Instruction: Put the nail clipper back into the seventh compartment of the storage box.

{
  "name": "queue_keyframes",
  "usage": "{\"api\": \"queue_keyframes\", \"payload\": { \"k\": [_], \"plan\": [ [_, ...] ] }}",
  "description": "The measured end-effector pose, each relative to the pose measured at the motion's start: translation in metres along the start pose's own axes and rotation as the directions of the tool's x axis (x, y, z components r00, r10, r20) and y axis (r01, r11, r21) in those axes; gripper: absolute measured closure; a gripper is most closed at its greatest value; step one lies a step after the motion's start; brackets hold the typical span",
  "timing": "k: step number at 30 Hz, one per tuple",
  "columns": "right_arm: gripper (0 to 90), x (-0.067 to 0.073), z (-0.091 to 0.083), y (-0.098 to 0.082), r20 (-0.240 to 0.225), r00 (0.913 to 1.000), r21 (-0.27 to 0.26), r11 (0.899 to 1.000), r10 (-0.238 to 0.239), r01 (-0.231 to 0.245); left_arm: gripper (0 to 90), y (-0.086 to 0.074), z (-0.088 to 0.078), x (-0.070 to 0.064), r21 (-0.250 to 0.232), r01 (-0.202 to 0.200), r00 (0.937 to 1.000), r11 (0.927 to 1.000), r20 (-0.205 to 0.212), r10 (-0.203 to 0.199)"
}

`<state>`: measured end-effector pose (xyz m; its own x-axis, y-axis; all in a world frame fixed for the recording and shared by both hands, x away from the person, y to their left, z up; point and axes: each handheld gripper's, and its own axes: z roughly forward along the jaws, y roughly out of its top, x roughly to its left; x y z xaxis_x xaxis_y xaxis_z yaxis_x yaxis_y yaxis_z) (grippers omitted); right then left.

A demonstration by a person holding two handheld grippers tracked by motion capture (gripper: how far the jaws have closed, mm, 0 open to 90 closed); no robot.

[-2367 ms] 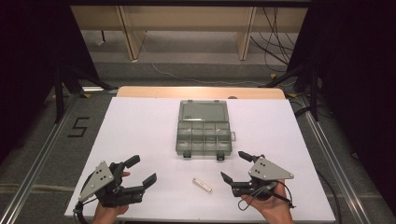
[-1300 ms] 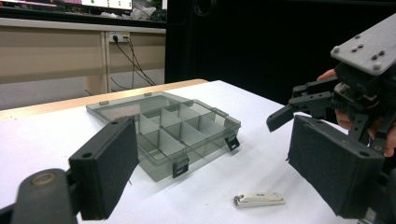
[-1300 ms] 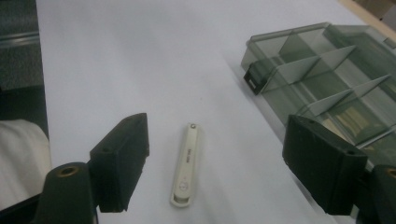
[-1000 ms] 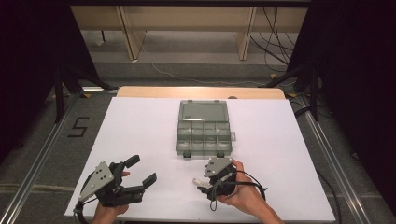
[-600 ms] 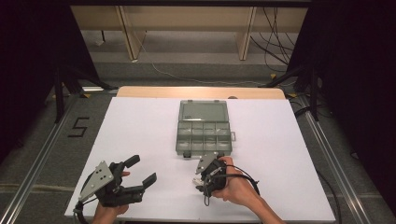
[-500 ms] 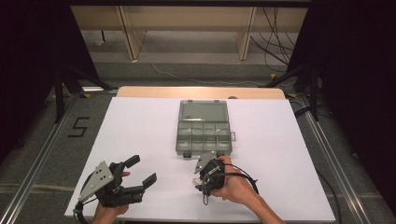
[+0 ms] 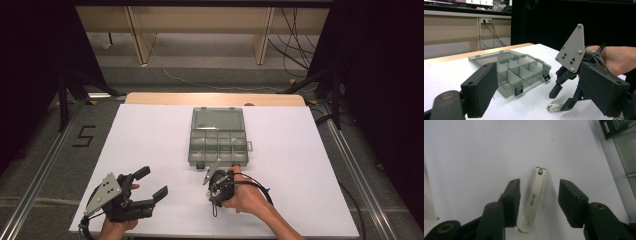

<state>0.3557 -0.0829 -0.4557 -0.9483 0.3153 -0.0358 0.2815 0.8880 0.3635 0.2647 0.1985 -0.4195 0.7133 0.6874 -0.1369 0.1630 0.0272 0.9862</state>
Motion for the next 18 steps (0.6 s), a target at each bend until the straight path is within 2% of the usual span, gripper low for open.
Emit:
{"api": "queue_keyframes", "payload": {
  "k": [1,6,15,18],
  "plan": [
    [57.4,-0.0001,0.0015,0.0014,-0.015,0.9998,0.007,1.000,0.011,-0.011,15.2,0.0000,0.0000,0.0000,0.000,-0.001,1.0000,1.0000,0.000,0.001],
    [61.0,-0.0010,0.0044,0.0038,-0.026,0.9996,0.034,0.999,0.015,-0.014,15.2,0.0002,-0.0002,0.0003,-0.001,0.000,1.0000,1.0000,0.000,0.000],
    [67.2,-0.0014,0.0080,0.0065,-0.028,0.9992,0.062,0.998,0.028,-0.026,15.2,0.0004,-0.0005,-0.0004,-0.003,0.000,1.0000,1.0000,0.001,0.000],
    [72.4,0.0001,0.0082,0.0080,-0.024,0.9987,0.078,0.996,0.046,-0.044,15.2,0.0002,-0.0003,-0.0007,-0.002,0.000,1.0000,1.0000,0.002,0.000]
  ]
}}
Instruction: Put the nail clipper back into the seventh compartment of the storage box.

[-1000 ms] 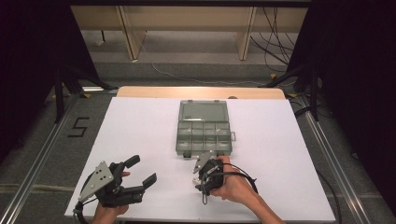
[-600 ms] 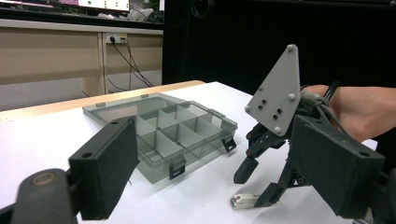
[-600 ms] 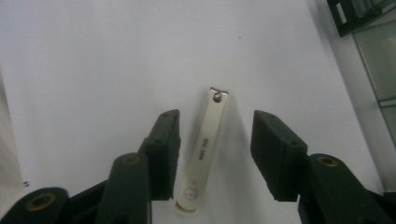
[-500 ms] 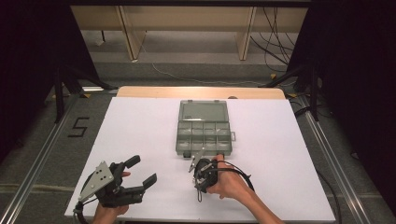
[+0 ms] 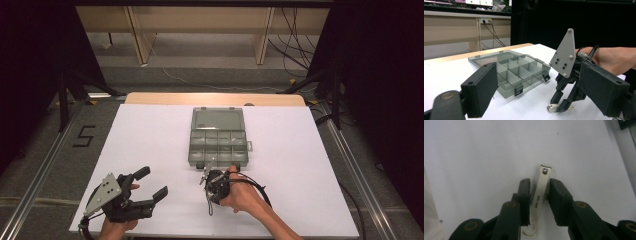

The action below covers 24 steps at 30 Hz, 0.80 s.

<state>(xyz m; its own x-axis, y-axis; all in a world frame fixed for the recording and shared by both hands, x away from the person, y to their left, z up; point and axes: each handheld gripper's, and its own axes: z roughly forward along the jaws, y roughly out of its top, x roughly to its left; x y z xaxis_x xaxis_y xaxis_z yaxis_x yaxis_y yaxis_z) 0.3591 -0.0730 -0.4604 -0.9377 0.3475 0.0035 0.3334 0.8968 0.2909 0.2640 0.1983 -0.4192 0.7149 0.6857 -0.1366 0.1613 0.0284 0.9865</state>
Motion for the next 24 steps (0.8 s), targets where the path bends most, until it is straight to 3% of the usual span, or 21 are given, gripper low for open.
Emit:
{"api": "queue_keyframes", "payload": {
  "k": [11,14,17,18,24],
  "plan": [
    [77.3,0.000,0.001,0.005,0.008,0.9999,0.034,0.999,-0.009,0.008,15.2,-0.001,0.001,0.000,0.010,0.004,1.0000,0.9999,-0.001,-0.004],
    [77.3,-0.002,0.000,0.005,0.024,0.9986,0.045,0.998,-0.047,0.046,15.2,-0.001,0.002,0.001,0.012,0.004,1.0000,0.9999,-0.001,-0.004],
    [77.3,-0.002,0.000,0.005,0.017,0.9989,0.039,0.998,-0.043,0.042,15.2,-0.002,0.003,0.001,0.003,0.013,0.9999,0.9999,0.006,-0.013],
    [77.4,0.001,-0.001,0.005,-0.010,0.9999,0.023,1.000,-0.012,0.013,15.2,-0.001,0.002,0.001,0.011,0.005,1.0000,0.9999,-0.003,-0.005],
    [77.4,-0.004,-0.010,0.006,-0.001,0.9998,-0.028,0.999,-0.018,0.018,15.2,-0.001,0.001,0.001,0.006,0.008,1.0000,1.0000,-0.002,-0.008]
  ]
}}
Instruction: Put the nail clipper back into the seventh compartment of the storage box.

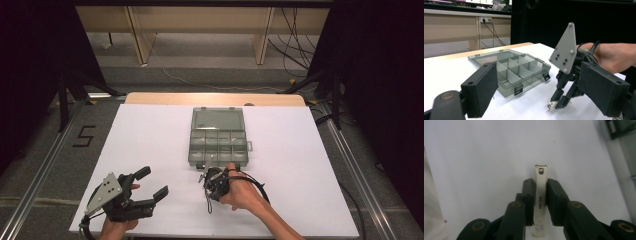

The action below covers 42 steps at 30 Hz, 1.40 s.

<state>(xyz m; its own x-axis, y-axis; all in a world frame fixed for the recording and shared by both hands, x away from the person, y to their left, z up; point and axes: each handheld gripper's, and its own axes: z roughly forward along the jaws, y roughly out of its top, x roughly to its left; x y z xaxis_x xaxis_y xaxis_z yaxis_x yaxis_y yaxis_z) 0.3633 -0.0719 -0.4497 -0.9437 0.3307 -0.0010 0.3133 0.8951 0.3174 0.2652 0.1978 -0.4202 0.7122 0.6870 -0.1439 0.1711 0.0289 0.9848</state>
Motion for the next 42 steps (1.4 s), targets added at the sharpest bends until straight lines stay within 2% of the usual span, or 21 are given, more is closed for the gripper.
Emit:
{"api": "queue_keyframes", "payload": {
  "k": [3,6,8,11,13,14,16,19,20,23,26,27,29,30,31,34,35,38,40,41,42],
  "plan": [
    [77.4,-0.009,-0.010,-0.001,-0.024,0.9996,-0.078,0.997,0.011,-0.013,15.2,0.000,0.000,0.000,0.001,-0.002,1.0000,1.0000,-0.001,0.002],
    [77.4,-0.014,-0.016,-0.003,-0.025,0.9993,-0.122,0.992,0.030,-0.032,15.2,0.000,0.000,0.000,0.000,-0.003,1.0000,1.0000,0.000,0.003],
    [77.4,-0.022,-0.028,-0.003,-0.023,0.9987,-0.196,0.979,0.045,-0.049,15.2,0.000,0.001,0.001,0.000,-0.006,1.0000,1.0000,0.001,0.006],
    [77.4,-0.029,-0.040,-0.003,0.023,0.9978,-0.255,0.965,0.063,-0.055,15.2,0.000,0.001,0.000,0.002,-0.003,1.0000,1.0000,0.000,0.003],
    [77.4,-0.031,-0.042,-0.002,0.038,0.9970,-0.265,0.963,0.068,-0.056,15.2,0.000,0.001,0.000,0.003,-0.001,1.0000,1.0000,0.000,0.001],
    [77.4,-0.034,-0.046,-0.001,0.049,0.9958,-0.297,0.953,0.077,-0.059,15.2,0.000,0.001,0.000,0.004,0.000,1.0000,1.0000,0.000,0.000],
    [77.4,-0.035,-0.048,-0.001,0.064,0.9944,-0.300,0.952,0.084,-0.061,15.2,0.000,0.001,0.000,0.004,-0.001,1.0000,1.0000,0.000,0.001],
    [77.3,-0.043,-0.053,0.000,0.087,0.9904,-0.339,0.938,0.107,-0.071,15.2,0.000,0.001,0.000,0.001,-0.007,1.0000,1.0000,0.001,0.007],
    [77.3,-0.043,-0.053,0.000,0.087,0.9904,-0.339,0.938,0.107,-0.071,15.2,0.000,0.001,0.000,0.001,-0.007,1.0000,1.0000,0.001,0.007],
    [77.3,-0.051,-0.058,-0.001,0.104,0.9844,-0.377,0.921,0.142,-0.093,15.2,0.000,0.001,0.000,0.002,-0.007,1.0000,1.0000,0.002,0.007],
    [77.3,-0.055,-0.059,-0.002,0.107,0.9816,-0.388,0.916,0.158,-0.105,15.2,0.000,0.001,0.000,0.002,-0.005,1.0000,1.0000,0.001,0.005],
    [77.3,-0.059,-0.058,-0.003,0.113,0.9778,-0.408,0.905,0.176,-0.116,15.2,0.000,0.001,0.000,0.002,-0.007,1.0000,1.0000,0.001,0.007],
    [77.4,-0.061,-0.059,-0.004,0.112,0.9775,-0.406,0.906,0.179,-0.119,15.2,0.000,0.001,0.000,0.001,-0.006,1.0000,1.0000,0.001,0.006],
    [77.4,-0.065,-0.058,-0.005,0.132,0.9721,-0.427,0.896,0.194,-0.121,15.2,0.000,0.001,0.000,0.001,-0.006,1.0000,1.0000,0.001,0.006],
    [77.4,-0.066,-0.058,-0.005,0.138,0.9720,-0.436,0.893,0.190,-0.113,15.2,0.000,0.001,0.000,0.000,-0.005,1.0000,1.0000,0.001,0.005],
    [77.4,-0.069,-0.059,-0.006,0.129,0.9716,-0.433,0.892,0.199,-0.125,15.2,0.000,0.001,0.000,-0.001,-0.006,1.0000,1.0000,0.003,0.006],
    [77.4,-0.071,-0.058,-0.006,0.133,0.9671,-0.448,0.884,0.217,-0.136,15.2,0.000,0.001,0.000,0.000,-0.006,1.0000,1.0000,0.002,0.006],
    [77.3,-0.074,-0.057,-0.006,0.140,0.9659,-0.456,0.880,0.218,-0.132,15.2,0.000,0.001,0.000,0.000,-0.007,1.0000,1.0000,0.003,0.007],
    [77.4,-0.077,-0.057,-0.007,0.127,0.9662,-0.447,0.882,0.224,-0.146,15.2,0.000,0.001,0.000,0.002,-0.005,1.0000,1.0000,0.001,0.005],
    [77.3,-0.078,-0.055,-0.007,0.140,0.9632,-0.462,0.875,0.230,-0.142,15.2,0.000,0.001,0.000,0.002,-0.006,1.0000,1.0000,0.002,0.006],
    [77.3,-0.079,-0.055,-0.007,0.132,0.9612,-0.460,0.874,0.242,-0.157,15.2,0.000,0.001,0.000,0.001,-0.006,1.0000,1.0000,0.002,0.006]
  ]
}}
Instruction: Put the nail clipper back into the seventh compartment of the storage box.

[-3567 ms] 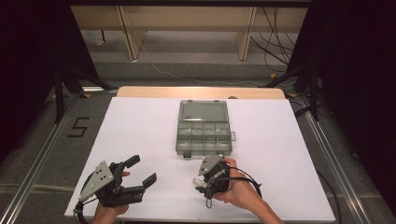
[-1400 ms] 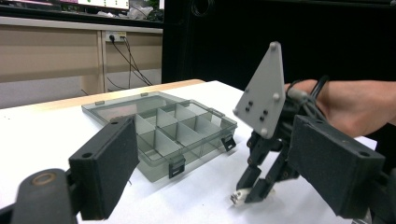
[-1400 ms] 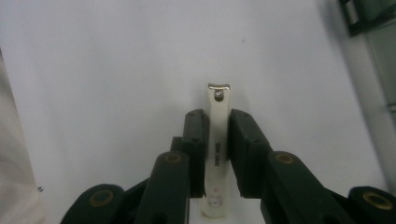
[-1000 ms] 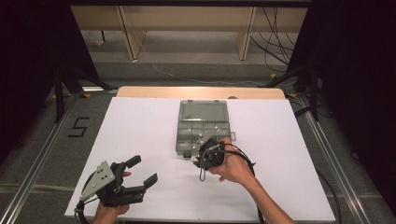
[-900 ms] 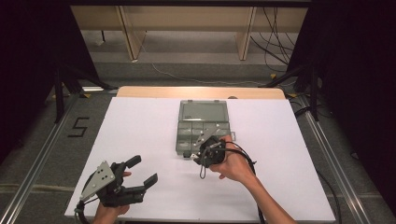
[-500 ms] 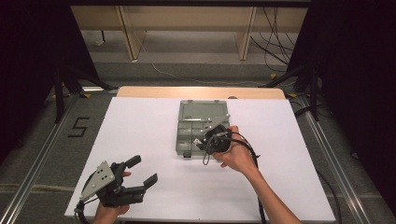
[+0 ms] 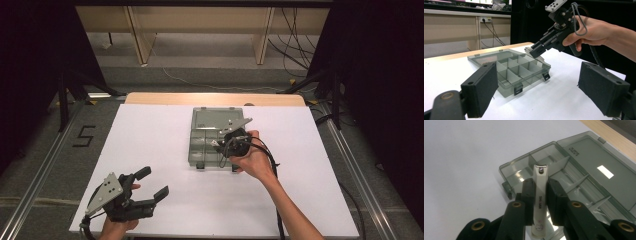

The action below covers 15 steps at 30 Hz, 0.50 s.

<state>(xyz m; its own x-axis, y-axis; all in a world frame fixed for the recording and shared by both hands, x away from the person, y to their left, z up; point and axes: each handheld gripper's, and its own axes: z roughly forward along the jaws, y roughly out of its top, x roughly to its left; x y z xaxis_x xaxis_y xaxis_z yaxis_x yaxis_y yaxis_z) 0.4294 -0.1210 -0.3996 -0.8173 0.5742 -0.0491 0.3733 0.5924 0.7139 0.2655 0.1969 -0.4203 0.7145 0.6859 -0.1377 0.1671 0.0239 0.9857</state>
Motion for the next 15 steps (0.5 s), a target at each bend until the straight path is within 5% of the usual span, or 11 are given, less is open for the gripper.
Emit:
{"api": "queue_keyframes", "payload": {
  "k": [15],
  "plan": [
    [77.3,-0.013,0.010,-0.005,0.022,0.9988,-0.005,0.999,0.043,-0.043,15.2,0.000,0.000,0.000,-0.001,0.003,1.0000,1.0000,0.002,-0.003]
  ]
}}
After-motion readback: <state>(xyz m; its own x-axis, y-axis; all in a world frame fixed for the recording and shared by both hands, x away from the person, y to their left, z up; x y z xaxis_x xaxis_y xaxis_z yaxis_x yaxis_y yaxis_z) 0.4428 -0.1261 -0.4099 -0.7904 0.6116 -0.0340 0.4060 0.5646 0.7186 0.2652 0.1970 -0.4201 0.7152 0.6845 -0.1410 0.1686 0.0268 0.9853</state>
